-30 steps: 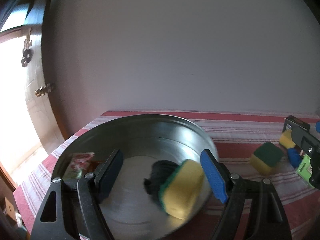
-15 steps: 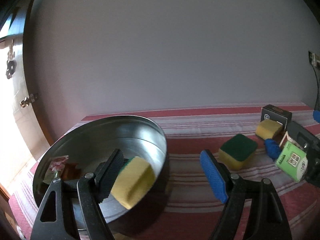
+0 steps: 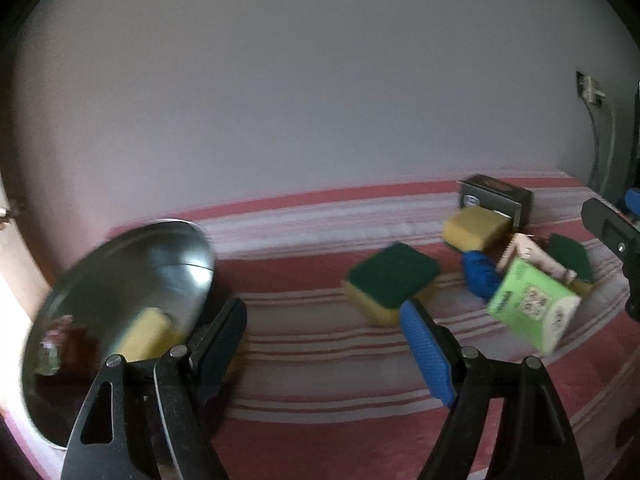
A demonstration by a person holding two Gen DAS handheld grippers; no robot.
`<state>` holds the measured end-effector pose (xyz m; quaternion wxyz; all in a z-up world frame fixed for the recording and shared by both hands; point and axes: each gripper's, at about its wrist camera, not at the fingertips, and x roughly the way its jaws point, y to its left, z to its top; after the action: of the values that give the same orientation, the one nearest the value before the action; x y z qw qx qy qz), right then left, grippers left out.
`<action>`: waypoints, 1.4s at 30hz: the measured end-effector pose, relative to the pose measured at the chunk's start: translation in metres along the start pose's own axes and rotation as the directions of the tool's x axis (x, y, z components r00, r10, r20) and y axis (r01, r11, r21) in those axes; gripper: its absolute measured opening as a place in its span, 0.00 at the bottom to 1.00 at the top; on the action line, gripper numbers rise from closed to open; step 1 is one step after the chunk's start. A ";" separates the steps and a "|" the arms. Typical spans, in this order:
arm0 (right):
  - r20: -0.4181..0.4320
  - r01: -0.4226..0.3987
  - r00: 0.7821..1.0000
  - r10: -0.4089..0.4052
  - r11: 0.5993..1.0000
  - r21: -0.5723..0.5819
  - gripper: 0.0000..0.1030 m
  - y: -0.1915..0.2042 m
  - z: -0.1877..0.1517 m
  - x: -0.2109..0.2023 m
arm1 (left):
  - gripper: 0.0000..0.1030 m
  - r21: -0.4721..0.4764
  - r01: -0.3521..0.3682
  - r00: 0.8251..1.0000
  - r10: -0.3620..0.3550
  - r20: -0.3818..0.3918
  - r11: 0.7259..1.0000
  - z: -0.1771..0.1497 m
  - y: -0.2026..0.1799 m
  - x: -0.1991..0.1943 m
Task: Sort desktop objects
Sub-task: 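Move both grippers back toward the remaining objects, then grasp a green-and-yellow sponge with the left gripper while the right gripper grasps the green tissue pack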
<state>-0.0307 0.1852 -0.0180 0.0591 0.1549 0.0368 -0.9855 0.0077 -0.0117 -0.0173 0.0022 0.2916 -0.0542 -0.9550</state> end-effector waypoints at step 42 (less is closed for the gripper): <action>-0.131 0.048 0.990 -0.041 0.998 0.046 0.99 -0.030 -0.006 0.021 | 0.54 -0.021 0.145 0.989 -0.145 0.000 0.989 0.030 -0.032 0.039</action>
<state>-0.0527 0.2130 -0.0290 0.0307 0.2195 0.0200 -0.9749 -0.0405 0.0215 -0.0175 -0.0641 0.2954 -0.0227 -0.9529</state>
